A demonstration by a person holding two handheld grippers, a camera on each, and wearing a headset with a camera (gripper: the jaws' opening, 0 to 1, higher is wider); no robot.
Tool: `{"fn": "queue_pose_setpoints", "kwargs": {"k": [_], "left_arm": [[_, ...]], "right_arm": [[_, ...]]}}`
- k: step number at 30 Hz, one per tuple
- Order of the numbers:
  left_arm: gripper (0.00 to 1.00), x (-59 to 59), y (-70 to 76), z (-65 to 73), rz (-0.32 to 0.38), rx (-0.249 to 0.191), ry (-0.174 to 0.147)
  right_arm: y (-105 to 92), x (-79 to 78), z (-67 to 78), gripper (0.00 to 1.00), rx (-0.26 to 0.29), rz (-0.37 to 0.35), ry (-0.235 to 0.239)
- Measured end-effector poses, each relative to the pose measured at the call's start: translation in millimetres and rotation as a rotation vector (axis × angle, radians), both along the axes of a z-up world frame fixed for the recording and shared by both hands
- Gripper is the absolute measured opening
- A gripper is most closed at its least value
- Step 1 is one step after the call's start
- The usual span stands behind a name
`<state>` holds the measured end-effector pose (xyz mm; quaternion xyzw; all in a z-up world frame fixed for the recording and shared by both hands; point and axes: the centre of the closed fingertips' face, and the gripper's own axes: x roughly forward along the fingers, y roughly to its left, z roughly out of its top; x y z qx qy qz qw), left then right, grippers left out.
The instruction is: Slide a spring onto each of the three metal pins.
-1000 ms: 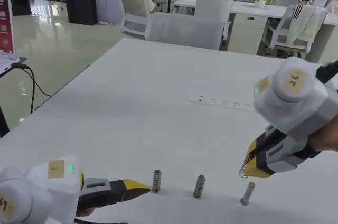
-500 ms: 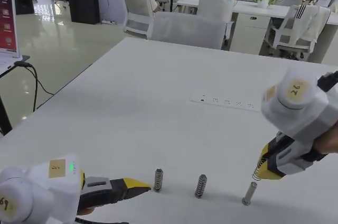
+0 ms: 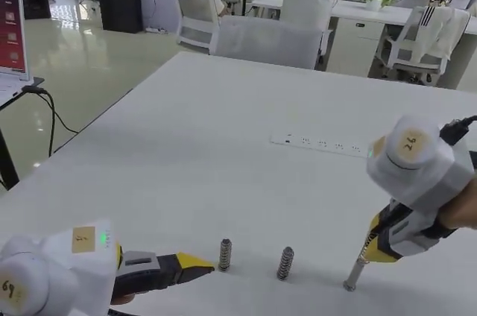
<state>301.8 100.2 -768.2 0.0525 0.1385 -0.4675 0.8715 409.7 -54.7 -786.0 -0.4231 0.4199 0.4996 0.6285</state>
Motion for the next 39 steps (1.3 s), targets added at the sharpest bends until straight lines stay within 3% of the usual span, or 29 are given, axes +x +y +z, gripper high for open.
{"fn": "queue_pose_setpoints", "kwargs": {"k": [12,39], "left_arm": [[0.36,-0.5,0.6,-1.6,0.000,0.007,0.002],[0.36,0.1,0.4,-2.7,0.001,0.016,0.004]], "right_arm": [[0.3,1.5,-9.8,0.08,-0.002,-0.007,0.017],[1.6,-1.0,-54.7,0.08,-0.027,-0.018,0.058]]}}
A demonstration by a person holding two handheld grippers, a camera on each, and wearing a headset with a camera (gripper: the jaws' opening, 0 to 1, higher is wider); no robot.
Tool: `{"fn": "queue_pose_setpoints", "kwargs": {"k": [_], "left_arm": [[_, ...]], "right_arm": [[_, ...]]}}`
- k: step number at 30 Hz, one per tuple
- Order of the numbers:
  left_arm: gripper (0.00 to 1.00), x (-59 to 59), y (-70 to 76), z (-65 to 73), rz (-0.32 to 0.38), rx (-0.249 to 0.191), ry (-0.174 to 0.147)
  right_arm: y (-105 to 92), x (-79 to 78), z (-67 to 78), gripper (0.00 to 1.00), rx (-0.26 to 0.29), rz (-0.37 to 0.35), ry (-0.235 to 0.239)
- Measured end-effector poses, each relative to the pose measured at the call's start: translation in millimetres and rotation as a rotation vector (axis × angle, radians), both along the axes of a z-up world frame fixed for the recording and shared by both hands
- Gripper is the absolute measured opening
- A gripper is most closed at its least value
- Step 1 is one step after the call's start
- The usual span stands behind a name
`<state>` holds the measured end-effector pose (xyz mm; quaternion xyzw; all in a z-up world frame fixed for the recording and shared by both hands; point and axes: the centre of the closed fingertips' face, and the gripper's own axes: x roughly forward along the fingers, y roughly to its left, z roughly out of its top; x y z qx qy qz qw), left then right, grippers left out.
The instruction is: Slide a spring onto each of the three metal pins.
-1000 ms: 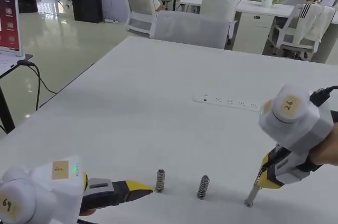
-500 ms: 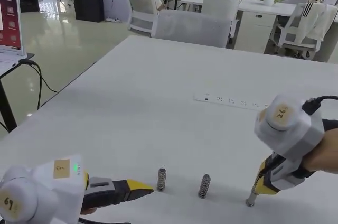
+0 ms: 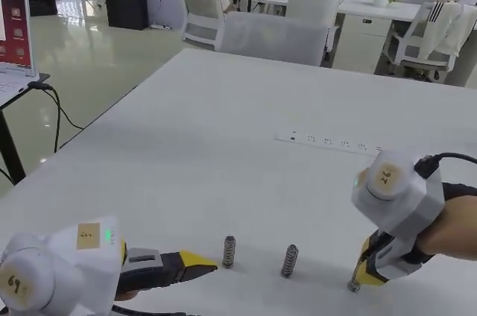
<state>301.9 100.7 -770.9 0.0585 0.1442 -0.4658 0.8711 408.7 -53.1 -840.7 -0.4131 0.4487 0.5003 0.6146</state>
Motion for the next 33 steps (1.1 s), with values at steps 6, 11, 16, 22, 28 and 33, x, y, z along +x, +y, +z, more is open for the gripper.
{"fn": "queue_pose_setpoints", "kwargs": {"k": [6,11,16,22,28,33], "left_arm": [[0.36,0.0,-0.2,-0.5,0.000,0.001,0.000],[0.36,0.5,0.4,0.0,0.003,-0.002,-0.001],[0.36,0.2,-0.5,-0.8,-0.001,0.000,0.000],[0.36,0.2,-0.6,0.0,-0.002,0.000,-0.001],[0.36,0.4,-0.9,-0.3,-0.004,0.000,0.001],[0.36,1.0,-0.6,-0.1,-0.002,-0.002,0.002]], "right_arm": [[1.8,0.8,-4.2,0.08,0.001,0.002,-0.003],[2.0,1.9,-6.3,0.09,0.004,-0.001,-0.006],[1.2,2.0,-6.7,0.09,0.001,-0.001,-0.007],[0.5,2.8,-8.1,0.10,0.006,-0.005,-0.012],[-0.9,3.1,-8.4,0.15,0.015,-0.009,-0.019],[-4.2,4.7,-6.8,0.22,0.029,-0.021,-0.035]]}}
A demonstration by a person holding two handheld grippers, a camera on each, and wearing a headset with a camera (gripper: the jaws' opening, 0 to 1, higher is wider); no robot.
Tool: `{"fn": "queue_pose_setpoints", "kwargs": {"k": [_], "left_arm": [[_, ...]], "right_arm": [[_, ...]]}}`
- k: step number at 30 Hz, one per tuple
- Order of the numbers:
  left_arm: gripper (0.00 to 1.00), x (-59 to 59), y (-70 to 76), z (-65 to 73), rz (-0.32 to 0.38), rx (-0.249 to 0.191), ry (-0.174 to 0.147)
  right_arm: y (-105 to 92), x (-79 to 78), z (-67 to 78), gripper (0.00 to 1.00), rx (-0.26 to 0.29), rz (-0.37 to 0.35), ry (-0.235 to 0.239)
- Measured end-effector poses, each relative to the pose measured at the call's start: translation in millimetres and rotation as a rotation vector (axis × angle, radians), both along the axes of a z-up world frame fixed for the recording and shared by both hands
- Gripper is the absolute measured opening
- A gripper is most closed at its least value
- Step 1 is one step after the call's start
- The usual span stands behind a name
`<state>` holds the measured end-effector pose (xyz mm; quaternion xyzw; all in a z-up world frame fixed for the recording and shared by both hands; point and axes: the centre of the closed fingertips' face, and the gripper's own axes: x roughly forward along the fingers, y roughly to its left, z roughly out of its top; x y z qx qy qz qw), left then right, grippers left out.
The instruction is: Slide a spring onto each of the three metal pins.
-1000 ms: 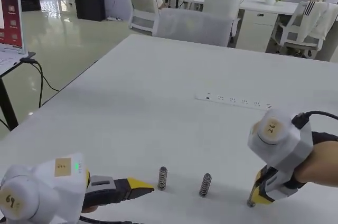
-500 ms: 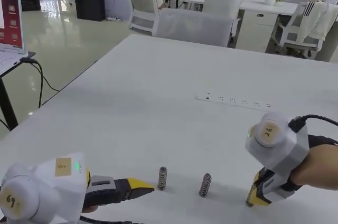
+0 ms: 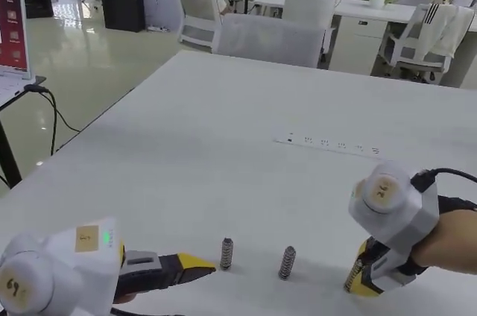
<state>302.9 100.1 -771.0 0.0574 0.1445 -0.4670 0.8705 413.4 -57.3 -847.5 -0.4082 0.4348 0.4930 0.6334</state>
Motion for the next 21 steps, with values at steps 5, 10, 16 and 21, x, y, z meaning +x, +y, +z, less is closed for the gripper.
{"fn": "queue_pose_setpoints", "kwargs": {"k": [5,10,16,21], "left_arm": [[0.37,0.3,-0.1,-0.3,-0.002,0.001,0.001],[0.37,1.4,0.2,0.7,-0.001,-0.002,0.001],[0.38,3.1,3.1,0.8,0.007,-0.005,-0.001],[0.40,5.0,6.1,1.8,0.019,-0.008,-0.002]], "right_arm": [[-1.6,0.9,3.5,0.30,0.026,-0.018,-0.021],[-3.4,0.1,7.8,0.37,0.059,-0.039,-0.040],[-2.2,-1.6,14.9,0.46,0.141,-0.088,-0.053],[-0.6,-3.3,22.9,0.52,0.200,-0.113,-0.079]]}}
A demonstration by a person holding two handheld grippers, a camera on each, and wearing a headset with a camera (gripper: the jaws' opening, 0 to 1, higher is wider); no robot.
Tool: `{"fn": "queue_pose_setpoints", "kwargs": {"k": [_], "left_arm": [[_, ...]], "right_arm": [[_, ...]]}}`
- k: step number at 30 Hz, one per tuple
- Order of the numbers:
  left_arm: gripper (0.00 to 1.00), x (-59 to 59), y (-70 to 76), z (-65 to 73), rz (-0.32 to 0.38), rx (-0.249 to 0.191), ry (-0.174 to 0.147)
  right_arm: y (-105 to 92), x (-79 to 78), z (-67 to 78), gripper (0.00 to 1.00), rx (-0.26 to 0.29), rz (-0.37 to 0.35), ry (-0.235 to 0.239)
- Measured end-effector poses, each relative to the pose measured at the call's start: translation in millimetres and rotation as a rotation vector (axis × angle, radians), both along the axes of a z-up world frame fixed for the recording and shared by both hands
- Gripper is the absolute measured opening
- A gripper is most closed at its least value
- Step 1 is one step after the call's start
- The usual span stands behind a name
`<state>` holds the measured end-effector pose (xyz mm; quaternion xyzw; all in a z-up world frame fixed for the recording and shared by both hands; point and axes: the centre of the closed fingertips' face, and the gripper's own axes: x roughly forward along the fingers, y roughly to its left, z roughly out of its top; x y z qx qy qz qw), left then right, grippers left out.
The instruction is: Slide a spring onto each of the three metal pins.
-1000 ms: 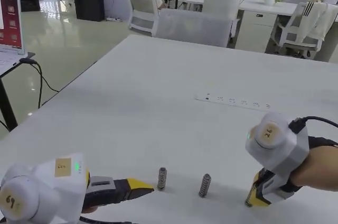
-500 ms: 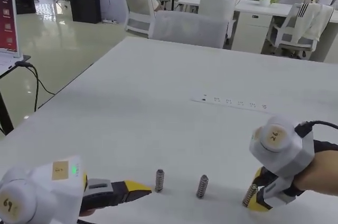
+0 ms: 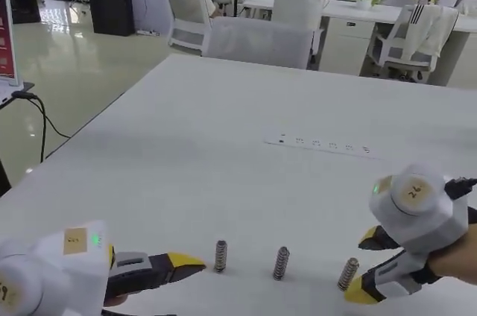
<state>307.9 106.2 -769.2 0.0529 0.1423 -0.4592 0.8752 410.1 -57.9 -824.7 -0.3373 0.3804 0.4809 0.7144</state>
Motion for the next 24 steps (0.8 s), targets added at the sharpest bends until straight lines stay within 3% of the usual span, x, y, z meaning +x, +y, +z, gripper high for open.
{"fn": "queue_pose_setpoints", "kwargs": {"k": [14,24], "left_arm": [[0.43,4.3,6.7,2.5,0.040,-0.019,-0.003],[0.47,5.8,15.5,2.9,0.078,-0.033,-0.002]], "right_arm": [[2.5,-13.5,21.4,0.61,0.158,-0.064,-0.075],[3.5,-24.8,27.4,0.68,0.273,-0.098,-0.115]]}}
